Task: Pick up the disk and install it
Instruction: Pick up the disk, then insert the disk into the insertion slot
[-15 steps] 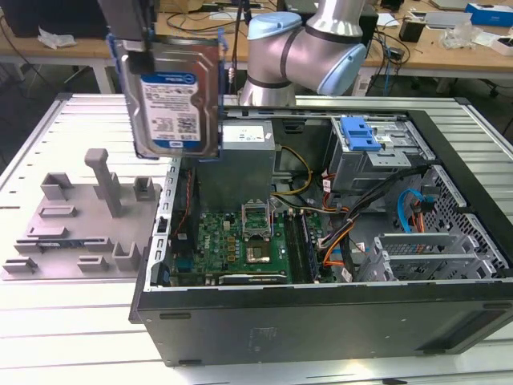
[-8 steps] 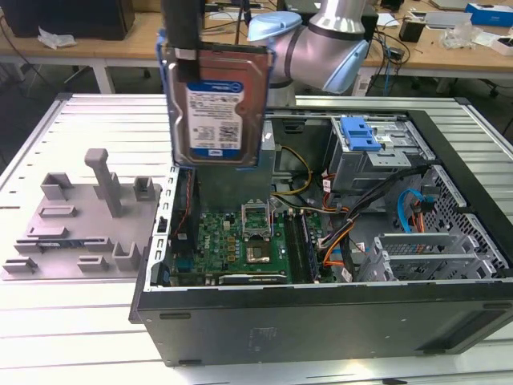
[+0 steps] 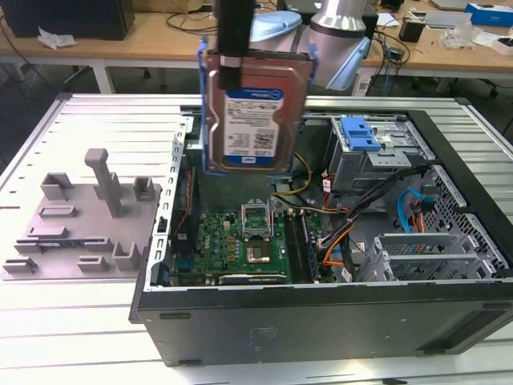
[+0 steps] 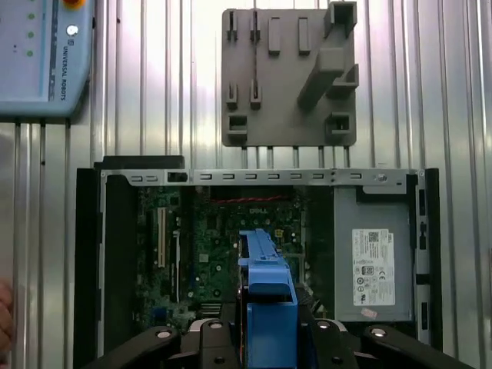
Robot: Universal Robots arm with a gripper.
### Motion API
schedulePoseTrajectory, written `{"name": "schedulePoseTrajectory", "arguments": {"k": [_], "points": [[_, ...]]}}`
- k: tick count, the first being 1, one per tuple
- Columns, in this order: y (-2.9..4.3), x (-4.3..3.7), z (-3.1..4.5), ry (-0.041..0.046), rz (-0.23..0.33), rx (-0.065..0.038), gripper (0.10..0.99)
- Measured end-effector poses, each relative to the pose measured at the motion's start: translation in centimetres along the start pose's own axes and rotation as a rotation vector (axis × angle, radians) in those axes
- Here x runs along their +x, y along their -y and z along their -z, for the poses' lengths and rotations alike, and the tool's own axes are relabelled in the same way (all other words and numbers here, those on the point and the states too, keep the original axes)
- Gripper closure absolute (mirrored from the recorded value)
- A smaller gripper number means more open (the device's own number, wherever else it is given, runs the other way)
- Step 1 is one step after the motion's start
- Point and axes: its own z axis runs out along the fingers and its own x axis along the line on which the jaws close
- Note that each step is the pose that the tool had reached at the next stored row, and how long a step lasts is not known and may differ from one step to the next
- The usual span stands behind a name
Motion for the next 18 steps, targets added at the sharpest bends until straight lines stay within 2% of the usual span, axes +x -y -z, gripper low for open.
{"name": "schedulePoseTrajectory", "arguments": {"k": [3, 5, 6, 10, 11, 18], "points": [[2.62, 0.83, 0.16, 0.0000, 0.000, -0.002, 0.718], [3.75, 1.18, 0.23, 0.0000, 0.000, -0.002, 0.718], [4.63, 1.46, 0.28, 0.0000, 0.000, -0.003, 0.718], [6.38, 1.96, 0.39, 0.0000, 0.000, -0.004, 0.718], [6.60, 1.97, 0.40, -0.0001, 0.000, -0.004, 0.718], [6.72, 1.98, 0.41, 0.0000, 0.000, -0.004, 0.718]]}}
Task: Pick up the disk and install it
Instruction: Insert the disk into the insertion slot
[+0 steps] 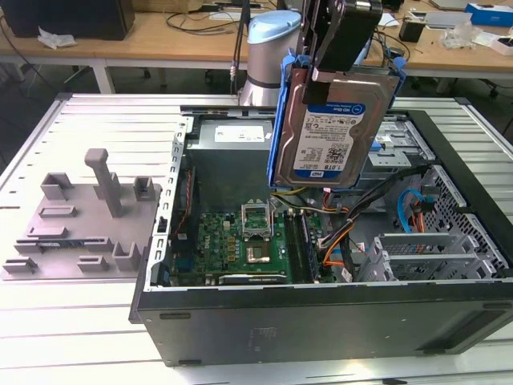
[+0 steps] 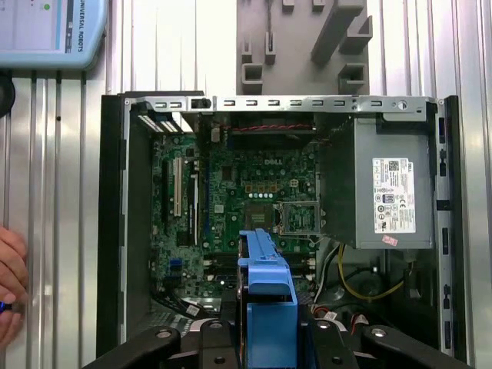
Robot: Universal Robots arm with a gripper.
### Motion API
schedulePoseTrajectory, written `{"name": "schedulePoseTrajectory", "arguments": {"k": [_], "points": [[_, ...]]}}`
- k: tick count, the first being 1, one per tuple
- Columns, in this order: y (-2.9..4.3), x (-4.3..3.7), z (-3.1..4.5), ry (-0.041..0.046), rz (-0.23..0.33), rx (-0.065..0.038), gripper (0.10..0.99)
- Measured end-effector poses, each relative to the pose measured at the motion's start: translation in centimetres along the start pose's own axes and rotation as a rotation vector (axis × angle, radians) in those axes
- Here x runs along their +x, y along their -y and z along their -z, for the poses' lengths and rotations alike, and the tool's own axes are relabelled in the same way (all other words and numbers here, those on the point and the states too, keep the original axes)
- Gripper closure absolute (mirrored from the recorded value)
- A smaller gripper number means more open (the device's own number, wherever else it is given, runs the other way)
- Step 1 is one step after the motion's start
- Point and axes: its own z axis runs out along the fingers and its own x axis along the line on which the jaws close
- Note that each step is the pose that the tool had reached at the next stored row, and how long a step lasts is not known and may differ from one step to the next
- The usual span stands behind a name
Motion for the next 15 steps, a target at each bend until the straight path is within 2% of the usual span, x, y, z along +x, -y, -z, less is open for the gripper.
{"name": "schedulePoseTrajectory", "arguments": {"k": [7, 9, 10, 11, 12, 14, 15], "points": [[0.04, 0.00, 0.00, 0.0001, 0.000, 0.001, 0.718], [0.00, 0.01, 0.01, 0.0018, 0.000, 0.012, 0.718], [-0.02, 0.05, 0.00, 0.0054, 0.000, 0.018, 0.718], [-0.02, 0.17, 0.00, 0.0063, 0.000, 0.019, 0.718], [-0.02, 0.56, -0.01, 0.0098, 0.000, 0.019, 0.718], [-0.01, 1.04, -0.02, 0.0302, 0.001, 0.025, 0.718], [0.00, 1.25, -0.03, 0.0371, 0.002, 0.027, 0.718]]}}
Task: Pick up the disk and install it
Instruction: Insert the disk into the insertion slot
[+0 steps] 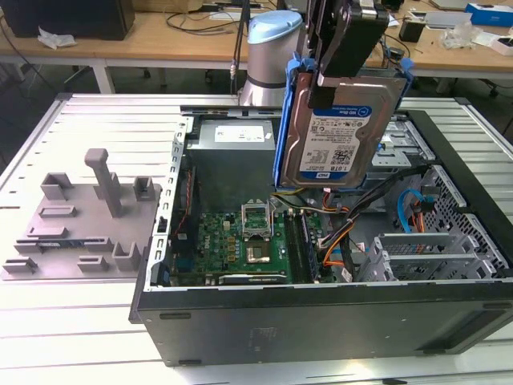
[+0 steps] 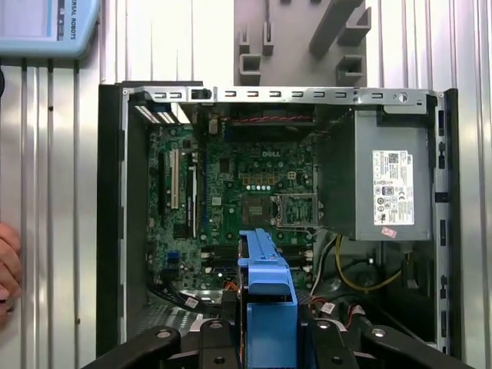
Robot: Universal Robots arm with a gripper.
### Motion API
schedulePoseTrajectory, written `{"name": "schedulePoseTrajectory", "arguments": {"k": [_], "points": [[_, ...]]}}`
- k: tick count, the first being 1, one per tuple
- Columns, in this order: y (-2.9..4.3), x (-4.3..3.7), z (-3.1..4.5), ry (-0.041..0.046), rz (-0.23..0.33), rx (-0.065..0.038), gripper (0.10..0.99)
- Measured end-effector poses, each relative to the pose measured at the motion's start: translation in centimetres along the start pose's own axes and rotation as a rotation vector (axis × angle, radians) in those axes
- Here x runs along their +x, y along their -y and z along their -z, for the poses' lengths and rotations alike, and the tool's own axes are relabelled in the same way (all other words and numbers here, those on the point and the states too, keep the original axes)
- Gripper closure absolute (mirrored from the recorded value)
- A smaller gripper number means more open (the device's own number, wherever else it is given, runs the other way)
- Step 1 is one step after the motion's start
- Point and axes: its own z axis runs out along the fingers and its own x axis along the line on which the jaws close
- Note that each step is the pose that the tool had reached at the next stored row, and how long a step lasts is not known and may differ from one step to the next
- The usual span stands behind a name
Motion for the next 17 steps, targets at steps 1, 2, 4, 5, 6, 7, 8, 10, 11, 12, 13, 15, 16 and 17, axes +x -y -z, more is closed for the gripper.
{"name": "schedulePoseTrajectory", "arguments": {"k": [1, 2, 4, 5, 6, 7, 8, 10, 11, 12, 13, 15, 16, 17], "points": [[0.00, 0.18, 0.01, 0.0008, 0.000, 0.000, 0.718], [0.01, 0.34, 0.01, 0.0009, 0.000, 0.000, 0.718], [0.19, 0.83, 0.02, 0.0010, 0.000, 0.000, 0.718], [0.38, 1.16, 0.03, 0.0010, 0.000, 0.000, 0.718], [0.50, 1.39, 0.04, 0.0009, 0.000, 0.000, 0.718], [0.59, 1.57, 0.05, 0.0009, 0.000, 0.000, 0.718], [0.73, 1.88, 0.05, 0.0009, 0.000, 0.000, 0.718], [0.95, 2.62, 0.07, 0.0038, 0.000, 0.004, 0.718], [1.03, 2.94, 0.08, 0.0066, 0.000, 0.006, 0.718], [1.07, 3.17, 0.08, 0.0088, 0.000, 0.008, 0.718], [1.11, 3.36, 0.08, 0.0111, 0.001, 0.010, 0.718], [1.19, 3.71, 0.08, 0.0164, 0.001, 0.013, 0.718], [1.30, 3.89, 0.07, 0.0192, 0.001, 0.013, 0.718], [1.44, 4.07, 0.06, 0.0229, 0.001, 0.013, 0.718]]}}
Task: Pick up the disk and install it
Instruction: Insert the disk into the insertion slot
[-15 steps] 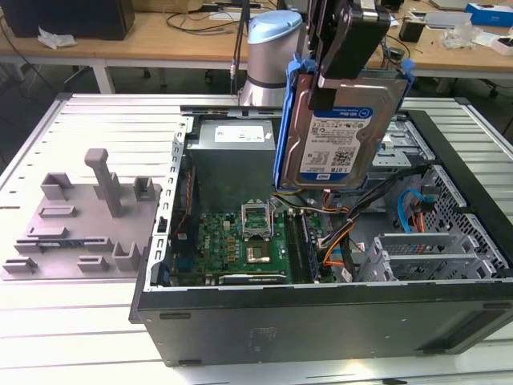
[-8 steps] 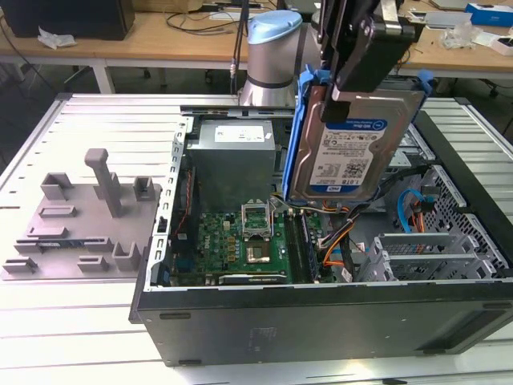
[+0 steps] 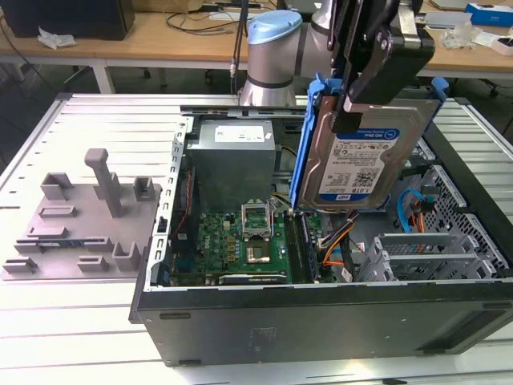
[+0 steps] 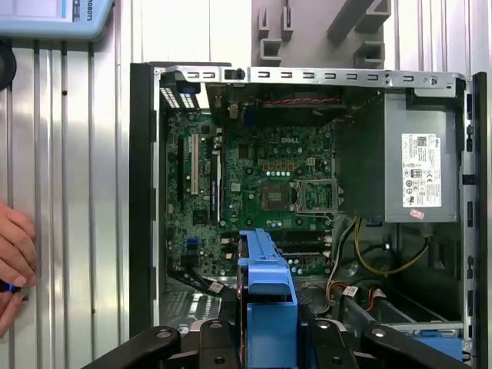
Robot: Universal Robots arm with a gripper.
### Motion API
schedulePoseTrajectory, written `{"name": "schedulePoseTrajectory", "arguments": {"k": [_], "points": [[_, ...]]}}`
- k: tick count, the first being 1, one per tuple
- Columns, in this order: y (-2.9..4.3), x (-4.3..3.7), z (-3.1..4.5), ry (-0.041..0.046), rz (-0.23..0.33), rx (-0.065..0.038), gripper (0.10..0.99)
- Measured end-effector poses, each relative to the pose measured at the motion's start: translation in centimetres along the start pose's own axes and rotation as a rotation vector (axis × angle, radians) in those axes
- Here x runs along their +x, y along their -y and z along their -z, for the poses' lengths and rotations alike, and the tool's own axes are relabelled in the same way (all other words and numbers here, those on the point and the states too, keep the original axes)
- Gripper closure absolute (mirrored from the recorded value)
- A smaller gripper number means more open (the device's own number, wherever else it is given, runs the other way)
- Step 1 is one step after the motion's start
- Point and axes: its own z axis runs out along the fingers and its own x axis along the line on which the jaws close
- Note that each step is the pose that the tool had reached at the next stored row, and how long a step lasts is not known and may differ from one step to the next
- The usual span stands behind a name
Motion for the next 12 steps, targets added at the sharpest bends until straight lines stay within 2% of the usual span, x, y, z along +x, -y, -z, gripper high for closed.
{"name": "schedulePoseTrajectory", "arguments": {"k": [1, 12], "points": [[0.27, 0.18, -0.01, 0.0033, -0.001, 0.000, 0.718], [3.37, 1.74, 0.07, 0.0036, -0.001, 0.000, 0.718]]}}
